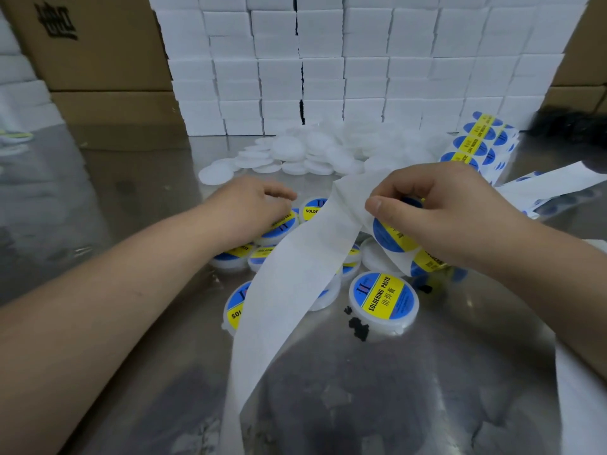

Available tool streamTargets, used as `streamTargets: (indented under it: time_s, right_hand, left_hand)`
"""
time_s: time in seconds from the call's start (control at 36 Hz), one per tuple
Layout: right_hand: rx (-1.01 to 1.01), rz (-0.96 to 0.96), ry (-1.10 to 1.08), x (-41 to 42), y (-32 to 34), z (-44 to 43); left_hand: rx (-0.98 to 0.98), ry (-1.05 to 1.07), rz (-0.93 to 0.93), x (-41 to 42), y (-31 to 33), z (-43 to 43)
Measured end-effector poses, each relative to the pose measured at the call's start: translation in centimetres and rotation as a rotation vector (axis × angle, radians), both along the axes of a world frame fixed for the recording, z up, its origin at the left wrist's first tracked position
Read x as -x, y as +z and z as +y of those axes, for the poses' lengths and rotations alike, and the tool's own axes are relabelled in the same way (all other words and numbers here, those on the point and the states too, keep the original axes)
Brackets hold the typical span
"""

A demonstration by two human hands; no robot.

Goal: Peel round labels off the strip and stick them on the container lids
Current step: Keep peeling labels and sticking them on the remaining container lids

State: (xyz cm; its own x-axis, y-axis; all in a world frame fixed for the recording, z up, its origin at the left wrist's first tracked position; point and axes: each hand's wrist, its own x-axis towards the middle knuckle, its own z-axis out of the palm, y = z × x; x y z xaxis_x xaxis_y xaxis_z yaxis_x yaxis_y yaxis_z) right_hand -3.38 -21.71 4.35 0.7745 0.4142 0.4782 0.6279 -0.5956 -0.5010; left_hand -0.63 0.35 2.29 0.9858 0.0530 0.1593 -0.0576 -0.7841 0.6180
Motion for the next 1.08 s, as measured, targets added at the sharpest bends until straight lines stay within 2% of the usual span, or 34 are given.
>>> streamTargets:
  time_s: [0.08, 0.22, 0.33, 0.58, 0.81, 0.97, 1.08]
  right_hand:
    - [0.002, 0.006, 0.001, 0.0, 0.0, -0.1]
    - [0.014, 0.026, 0.0, 0.0, 0.1, -0.2]
    - [0.027, 0.023, 0.004, -0.1, 0.2, -0.2]
    - [0.081, -0.025, 0.056, 0.2, 0.3, -0.2]
    - [0.088, -0.023, 0.047, 0.0, 0.2, -0.2]
    - [0.112, -0.037, 0.025, -0.2, 0.2, -0.1]
    - [0.111, -0.029, 0.026, -0.2, 0.2, -0.2]
  left_hand:
    - [0.108, 0.019, -0.116, -0.4, 0.4, 0.1]
    - [0.149, 0.055, -0.136, -1.9, 1.2, -0.3]
    - [-0.023, 0.011, -0.103, -4.7, 2.3, -0.9]
    - [-0.636, -0.151, 0.008, -12.2, 3.2, -2.4]
    - [-0.924, -0.212, 0.006, -16.0, 2.2, -4.6]
    - [-0.899, -0.167, -0.215, -16.5, 0.9, -5.0]
    - [-0.823, -0.153, -0.293, -16.3, 1.6, -5.0]
